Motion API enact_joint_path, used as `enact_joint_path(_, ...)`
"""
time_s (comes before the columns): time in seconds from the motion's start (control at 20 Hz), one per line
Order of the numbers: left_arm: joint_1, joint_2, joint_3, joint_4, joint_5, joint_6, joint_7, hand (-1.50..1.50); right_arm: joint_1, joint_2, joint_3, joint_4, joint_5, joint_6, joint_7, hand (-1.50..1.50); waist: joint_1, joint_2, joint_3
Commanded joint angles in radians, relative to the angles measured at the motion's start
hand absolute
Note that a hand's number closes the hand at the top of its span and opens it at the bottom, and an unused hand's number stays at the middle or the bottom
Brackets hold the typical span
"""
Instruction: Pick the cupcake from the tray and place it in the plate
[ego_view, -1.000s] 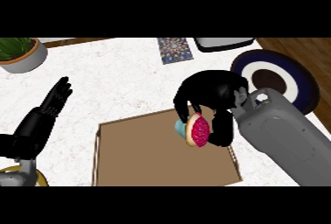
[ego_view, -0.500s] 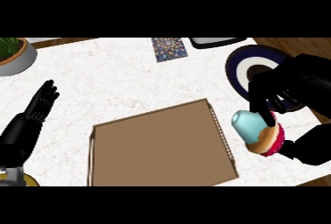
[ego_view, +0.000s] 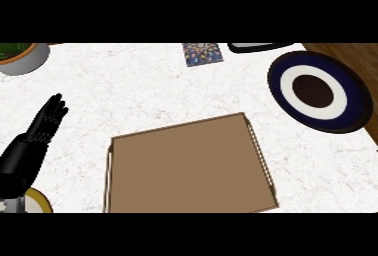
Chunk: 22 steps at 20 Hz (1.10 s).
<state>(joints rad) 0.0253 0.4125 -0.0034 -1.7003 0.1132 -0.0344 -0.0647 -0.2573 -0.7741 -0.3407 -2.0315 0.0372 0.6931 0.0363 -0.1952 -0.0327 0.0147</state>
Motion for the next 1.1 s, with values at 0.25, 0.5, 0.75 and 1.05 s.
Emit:
enact_joint_path(0.25,-0.103,-0.005,-0.056,-0.039,-0.011,-0.038,0.053,0.00,0.375,0.073,-0.384,0.124,0.153,-0.019,-0.431,1.50,0.142,0.029,-0.010)
enact_joint_path(0.5,-0.131,-0.025,-0.070,-0.011,-0.009,-0.084,0.046,0.00,0.405,0.107,-0.383,0.319,0.267,-0.107,-0.660,1.50,0.189,0.033,-0.013)
enact_joint_path(0.75,-0.203,-0.054,-0.081,0.058,-0.040,-0.092,0.043,0.00,0.205,0.069,-0.283,0.602,0.295,-0.220,-0.667,1.50,0.211,0.038,-0.013)
enact_joint_path(1.05,-0.252,-0.081,-0.068,0.128,-0.043,-0.122,0.033,0.00,0.000,0.014,-0.208,0.905,0.409,-0.356,-0.747,1.50,0.213,0.040,-0.014)
